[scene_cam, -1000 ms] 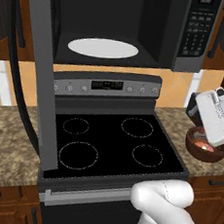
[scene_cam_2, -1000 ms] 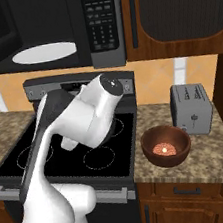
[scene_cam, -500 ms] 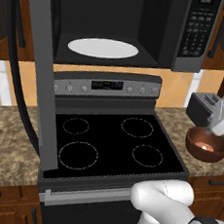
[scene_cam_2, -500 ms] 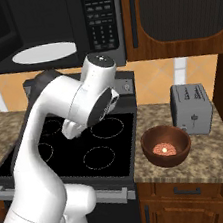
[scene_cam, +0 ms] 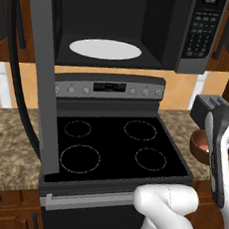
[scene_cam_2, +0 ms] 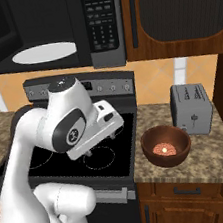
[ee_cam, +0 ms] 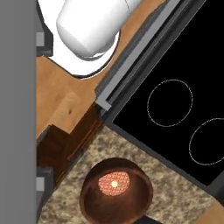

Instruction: Open the microwave, place the bowl with waffle inside the microwave, then close the microwave door and turn it on.

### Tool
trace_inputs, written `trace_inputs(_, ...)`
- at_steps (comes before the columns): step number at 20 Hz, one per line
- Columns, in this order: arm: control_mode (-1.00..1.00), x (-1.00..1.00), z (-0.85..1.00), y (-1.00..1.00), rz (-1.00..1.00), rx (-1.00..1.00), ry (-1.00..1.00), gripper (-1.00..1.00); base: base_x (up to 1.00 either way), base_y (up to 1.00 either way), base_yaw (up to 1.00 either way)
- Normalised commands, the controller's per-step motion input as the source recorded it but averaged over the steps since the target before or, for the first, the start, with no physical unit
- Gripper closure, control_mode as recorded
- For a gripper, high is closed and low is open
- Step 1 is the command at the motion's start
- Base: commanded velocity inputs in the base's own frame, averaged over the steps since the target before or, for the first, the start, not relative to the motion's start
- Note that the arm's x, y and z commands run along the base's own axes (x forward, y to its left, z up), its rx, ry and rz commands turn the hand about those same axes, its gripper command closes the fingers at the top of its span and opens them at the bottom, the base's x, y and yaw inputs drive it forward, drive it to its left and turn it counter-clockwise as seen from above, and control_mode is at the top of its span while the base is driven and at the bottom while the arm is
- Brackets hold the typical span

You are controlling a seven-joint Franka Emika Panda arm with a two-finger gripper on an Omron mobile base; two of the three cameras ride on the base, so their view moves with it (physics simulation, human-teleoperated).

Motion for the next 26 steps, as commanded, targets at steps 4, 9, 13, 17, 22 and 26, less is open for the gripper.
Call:
trace_inputs(4, -1.00, 0.00, -0.07, -0.76, -0.66, 0.00, 0.17, -1.00, 0.00, 0.00, 0.00)
trace_inputs(9, -1.00, 0.02, -0.01, -0.50, -0.55, -0.03, 0.09, -1.00, 0.00, 0.00, 0.00)
trace_inputs(13, -1.00, 0.06, -0.16, -0.06, -0.07, -0.10, 0.01, -1.00, 0.00, 0.00, 0.00)
trace_inputs(17, -1.00, 0.31, -0.33, 0.11, 0.14, -0.07, -0.03, -1.00, 0.00, 0.00, 0.00)
trace_inputs(22, -1.00, 0.50, -0.41, 0.00, 0.30, 0.00, -0.01, -1.00, 0.00, 0.00, 0.00)
trace_inputs(26, -1.00, 0.65, -0.43, 0.03, 0.22, 0.00, 0.01, -1.00, 0.00, 0.00, 0.00)
